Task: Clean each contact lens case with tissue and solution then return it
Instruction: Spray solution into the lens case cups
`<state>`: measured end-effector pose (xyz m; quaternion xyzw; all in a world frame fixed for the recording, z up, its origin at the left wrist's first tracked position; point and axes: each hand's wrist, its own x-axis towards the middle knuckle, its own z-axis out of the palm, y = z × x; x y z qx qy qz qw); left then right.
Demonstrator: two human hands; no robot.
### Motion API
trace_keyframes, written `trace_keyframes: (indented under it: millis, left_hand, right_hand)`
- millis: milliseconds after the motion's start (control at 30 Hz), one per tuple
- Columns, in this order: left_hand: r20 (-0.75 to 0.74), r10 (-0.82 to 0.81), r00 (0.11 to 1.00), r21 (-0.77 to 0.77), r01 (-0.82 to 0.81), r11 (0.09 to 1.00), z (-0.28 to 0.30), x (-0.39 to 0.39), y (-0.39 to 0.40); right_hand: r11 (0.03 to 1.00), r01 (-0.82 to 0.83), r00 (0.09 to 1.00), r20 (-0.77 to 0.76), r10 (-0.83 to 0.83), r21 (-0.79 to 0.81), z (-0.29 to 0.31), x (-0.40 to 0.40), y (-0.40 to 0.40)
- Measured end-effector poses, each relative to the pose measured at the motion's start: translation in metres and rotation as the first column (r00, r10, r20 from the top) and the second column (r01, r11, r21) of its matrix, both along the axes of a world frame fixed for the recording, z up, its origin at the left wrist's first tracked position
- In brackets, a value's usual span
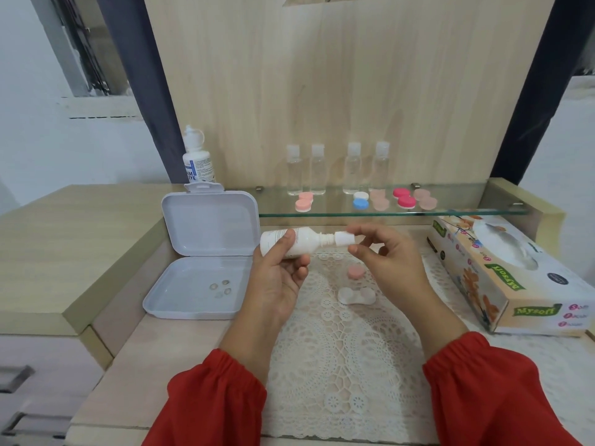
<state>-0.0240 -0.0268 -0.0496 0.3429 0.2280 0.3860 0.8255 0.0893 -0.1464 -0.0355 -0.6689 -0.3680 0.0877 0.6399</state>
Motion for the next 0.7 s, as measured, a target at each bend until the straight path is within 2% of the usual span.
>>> trace_keyframes:
  millis: [367,600,700]
  left_hand:
    - [-0.026,-0.035,0.999,0.029,0.036,0.999,-0.001,0.001,-0.001]
    - [-0.035,-0.088,0.995,0.088,0.091,0.992,0.0,0.001,-0.006]
    - [-0.032,-0.081,0.996,0.079,0.083,0.993,-0.001,0.003,-0.005]
  right_hand:
    - [0.999,-0.032,0.999,0.0,0.032,0.038,-0.004,-0.001,0.004]
    - [0.989,0.029,0.999,0.017,-0.027,-0.147,-0.007,0.003,0.002]
    - [0.983,0.035,0.999,0.022,-0.032,-0.177,-0.01,0.005,0.001]
